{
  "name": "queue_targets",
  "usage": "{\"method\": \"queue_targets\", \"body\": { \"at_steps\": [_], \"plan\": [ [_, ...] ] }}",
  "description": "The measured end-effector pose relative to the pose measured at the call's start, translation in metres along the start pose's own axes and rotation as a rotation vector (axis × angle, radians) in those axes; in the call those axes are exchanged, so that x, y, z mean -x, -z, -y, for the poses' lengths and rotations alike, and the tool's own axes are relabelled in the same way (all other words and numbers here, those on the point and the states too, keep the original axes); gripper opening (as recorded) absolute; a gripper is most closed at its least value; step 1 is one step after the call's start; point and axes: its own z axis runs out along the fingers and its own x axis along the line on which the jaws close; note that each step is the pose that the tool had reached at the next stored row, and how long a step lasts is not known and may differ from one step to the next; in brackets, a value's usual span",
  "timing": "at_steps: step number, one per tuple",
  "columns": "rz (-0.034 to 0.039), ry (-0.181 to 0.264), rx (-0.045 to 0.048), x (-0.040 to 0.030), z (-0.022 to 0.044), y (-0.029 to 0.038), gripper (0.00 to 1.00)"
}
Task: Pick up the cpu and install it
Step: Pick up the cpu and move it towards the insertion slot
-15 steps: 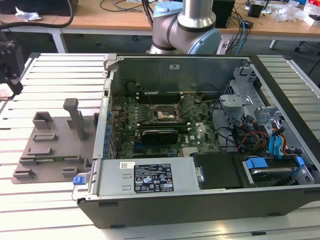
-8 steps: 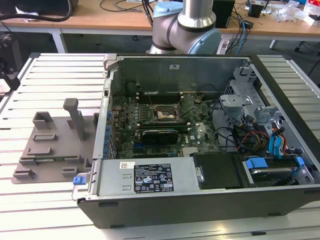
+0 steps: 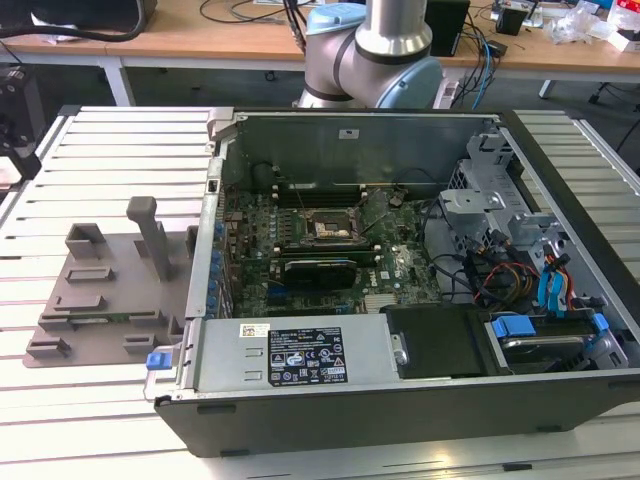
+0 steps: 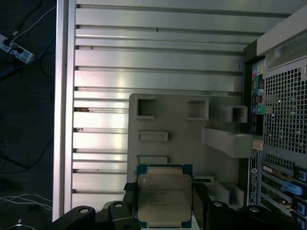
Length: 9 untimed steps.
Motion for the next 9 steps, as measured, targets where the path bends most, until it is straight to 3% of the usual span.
{"method": "queue_targets", "body": {
  "at_steps": [7, 9],
  "plan": [
    [0.0000, 0.000, 0.0000, 0.0157, 0.0004, -0.0004, 0.55],
    [0.0000, 0.000, -0.0001, 0.0236, 0.0007, -0.0006, 0.55]
  ]
}}
